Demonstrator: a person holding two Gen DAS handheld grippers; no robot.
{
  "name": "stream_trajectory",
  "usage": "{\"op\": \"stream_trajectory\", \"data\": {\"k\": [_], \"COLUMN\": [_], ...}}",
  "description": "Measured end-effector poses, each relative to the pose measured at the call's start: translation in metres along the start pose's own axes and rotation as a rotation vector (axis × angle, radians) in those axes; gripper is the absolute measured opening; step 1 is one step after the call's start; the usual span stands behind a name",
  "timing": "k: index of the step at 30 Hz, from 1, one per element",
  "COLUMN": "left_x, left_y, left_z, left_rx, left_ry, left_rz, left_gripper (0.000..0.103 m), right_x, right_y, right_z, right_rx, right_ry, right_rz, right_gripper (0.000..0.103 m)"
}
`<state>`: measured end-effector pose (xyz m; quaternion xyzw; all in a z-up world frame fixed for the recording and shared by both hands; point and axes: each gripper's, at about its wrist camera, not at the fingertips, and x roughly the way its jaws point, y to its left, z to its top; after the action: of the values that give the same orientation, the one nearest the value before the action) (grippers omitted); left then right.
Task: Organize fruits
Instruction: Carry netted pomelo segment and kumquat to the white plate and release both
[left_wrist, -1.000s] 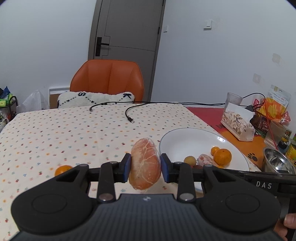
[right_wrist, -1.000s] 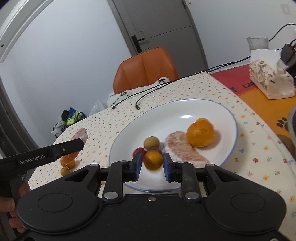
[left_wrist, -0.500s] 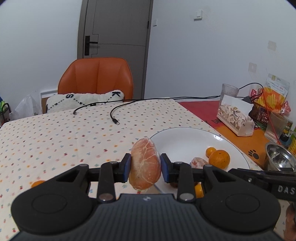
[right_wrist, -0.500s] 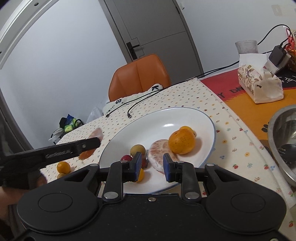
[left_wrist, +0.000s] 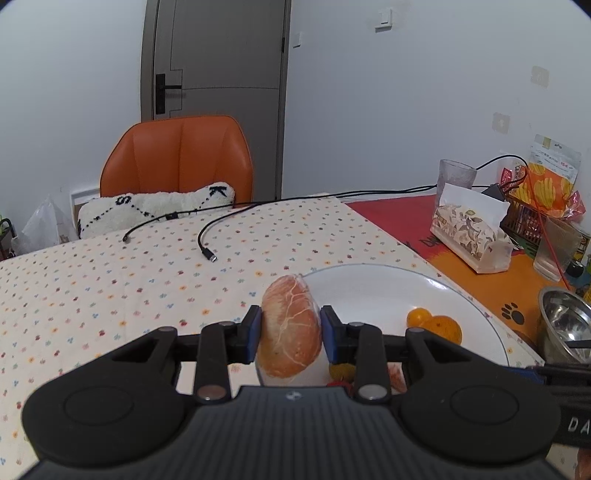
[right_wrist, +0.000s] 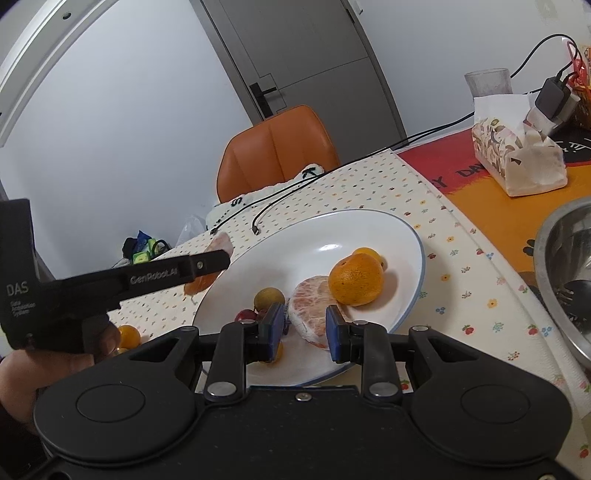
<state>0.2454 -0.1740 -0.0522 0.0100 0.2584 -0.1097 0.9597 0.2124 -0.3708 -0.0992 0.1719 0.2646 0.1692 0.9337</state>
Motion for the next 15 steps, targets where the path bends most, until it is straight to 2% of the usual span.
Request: {"op": "stream_trajectory", "data": {"k": [8,15], "left_x": [-0.004,-0.015], "left_y": [0.000,0.014], "left_z": [0.008,0.003], "left_rx": [-0.002,-0.039], "left_ry": [-0.027,-0.023], "left_rz": [0.017,0.039], "left_gripper": [0.038,0.048], "right_x": [0.001,0.002], "right_y": [0.001,0.008], "right_z": [-0.004,-0.006], "right_rx": [0.007,0.000], "right_ry": [0.011,0.017], "right_rz": [0.008,0.019], "right_gripper": [0.027,0.027]}}
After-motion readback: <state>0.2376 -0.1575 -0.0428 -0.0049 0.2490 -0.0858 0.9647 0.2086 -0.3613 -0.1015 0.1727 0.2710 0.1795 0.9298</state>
